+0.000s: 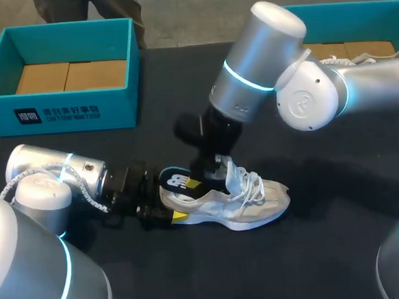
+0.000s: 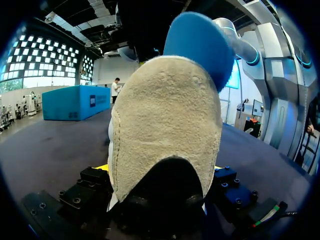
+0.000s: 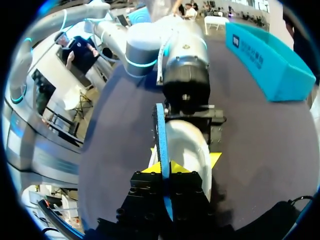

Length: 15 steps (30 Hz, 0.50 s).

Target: Take the shoe out of the shoebox, open the shoe tongue, remove and reinsert the insole, then place the shoe into the shoebox

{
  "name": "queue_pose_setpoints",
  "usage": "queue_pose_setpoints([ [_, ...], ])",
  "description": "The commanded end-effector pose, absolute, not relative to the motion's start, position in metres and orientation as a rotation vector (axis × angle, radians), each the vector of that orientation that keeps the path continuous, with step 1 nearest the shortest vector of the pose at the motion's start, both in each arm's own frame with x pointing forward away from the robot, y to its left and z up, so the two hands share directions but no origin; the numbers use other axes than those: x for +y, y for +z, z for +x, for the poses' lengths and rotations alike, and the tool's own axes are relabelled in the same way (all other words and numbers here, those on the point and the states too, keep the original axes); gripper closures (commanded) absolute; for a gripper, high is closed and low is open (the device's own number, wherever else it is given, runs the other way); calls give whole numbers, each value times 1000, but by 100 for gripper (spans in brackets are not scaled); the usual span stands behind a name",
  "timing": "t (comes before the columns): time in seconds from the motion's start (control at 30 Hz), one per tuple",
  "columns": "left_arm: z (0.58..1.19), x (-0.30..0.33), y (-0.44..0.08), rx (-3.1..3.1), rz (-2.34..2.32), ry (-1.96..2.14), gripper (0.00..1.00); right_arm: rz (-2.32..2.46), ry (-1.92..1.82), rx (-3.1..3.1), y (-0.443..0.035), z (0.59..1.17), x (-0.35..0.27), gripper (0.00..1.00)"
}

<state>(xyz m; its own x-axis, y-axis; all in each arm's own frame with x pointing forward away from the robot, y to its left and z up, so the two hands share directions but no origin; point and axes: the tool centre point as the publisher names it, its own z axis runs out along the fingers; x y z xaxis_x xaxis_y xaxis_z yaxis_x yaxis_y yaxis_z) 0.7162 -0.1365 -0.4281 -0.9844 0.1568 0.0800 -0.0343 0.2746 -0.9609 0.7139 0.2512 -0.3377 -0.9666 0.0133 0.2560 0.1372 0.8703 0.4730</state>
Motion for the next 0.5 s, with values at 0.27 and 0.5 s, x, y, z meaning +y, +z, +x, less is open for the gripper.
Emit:
queue_pose_setpoints([
  [0.27,716,-137,-430,-2379,-113,1799,100,-54,-985,-2853,-293,710,249,100],
  [0.5,716,-137,-430,-2379,-113,1799,100,-15,-1158,-2883,-249,719,253,100],
])
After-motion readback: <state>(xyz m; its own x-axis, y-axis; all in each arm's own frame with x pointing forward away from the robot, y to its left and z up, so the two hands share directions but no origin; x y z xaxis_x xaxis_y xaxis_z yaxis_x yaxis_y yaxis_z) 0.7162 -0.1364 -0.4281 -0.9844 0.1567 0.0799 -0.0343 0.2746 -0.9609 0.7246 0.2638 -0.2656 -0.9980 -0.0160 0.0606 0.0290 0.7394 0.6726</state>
